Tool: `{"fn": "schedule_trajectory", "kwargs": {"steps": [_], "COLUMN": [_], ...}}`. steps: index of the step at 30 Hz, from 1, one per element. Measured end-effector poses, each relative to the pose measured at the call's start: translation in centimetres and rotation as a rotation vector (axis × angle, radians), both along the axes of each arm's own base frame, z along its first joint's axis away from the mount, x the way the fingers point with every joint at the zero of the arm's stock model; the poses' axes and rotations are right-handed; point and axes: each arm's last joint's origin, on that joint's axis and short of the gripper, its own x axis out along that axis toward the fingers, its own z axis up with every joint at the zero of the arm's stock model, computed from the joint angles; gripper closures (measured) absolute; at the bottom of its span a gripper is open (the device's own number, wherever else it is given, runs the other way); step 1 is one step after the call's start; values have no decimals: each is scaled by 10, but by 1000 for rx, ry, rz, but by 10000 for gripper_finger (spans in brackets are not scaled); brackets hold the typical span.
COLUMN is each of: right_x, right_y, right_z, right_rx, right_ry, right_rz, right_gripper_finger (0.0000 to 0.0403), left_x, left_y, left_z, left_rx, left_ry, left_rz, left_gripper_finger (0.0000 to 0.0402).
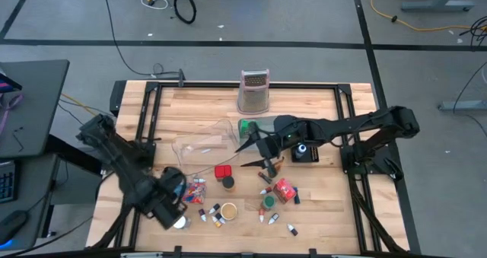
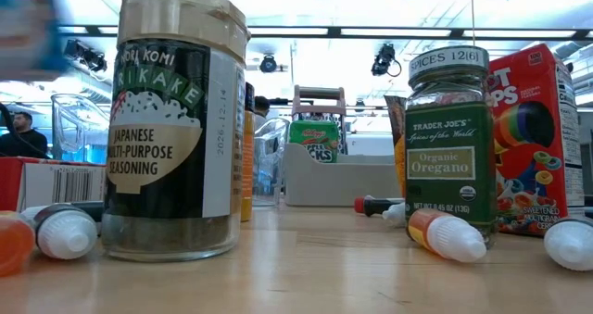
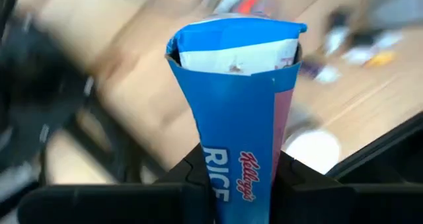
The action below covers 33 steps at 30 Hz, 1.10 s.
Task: Pick & Place Kitchen Items
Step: Put the blue cereal box into the gray bin
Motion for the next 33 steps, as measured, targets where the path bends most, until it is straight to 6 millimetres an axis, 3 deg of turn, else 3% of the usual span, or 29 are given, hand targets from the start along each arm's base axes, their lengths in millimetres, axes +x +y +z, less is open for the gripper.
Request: {"fn": "schedule_trajectory", "kwargs": {"steps": [9,17,25,29,33], "right_x": [22,25,26,27,27], "right_y": [7,7,6,4,5], "right_z": [-19,-25,-20,-18,-18], "right_rx": [76,83,203,192,178], "right_ry": [-29,-15,-29,-52,-53], "right_rz": [-6,-11,-53,-123,-72], "right_gripper_finger": [146,135,135,135,134], "left_x": [47,89,99,99,99], "left_y": [54,80,95,96,94], "left_z": [6,11,13,13,13], "left_rx": [131,230,300,324,318], "left_ry": [-77,-295,-310,-306,-312], "left_rz": [-262,-531,-637,-642,-640], "left_gripper_finger": [328,328,328,328,328]}}
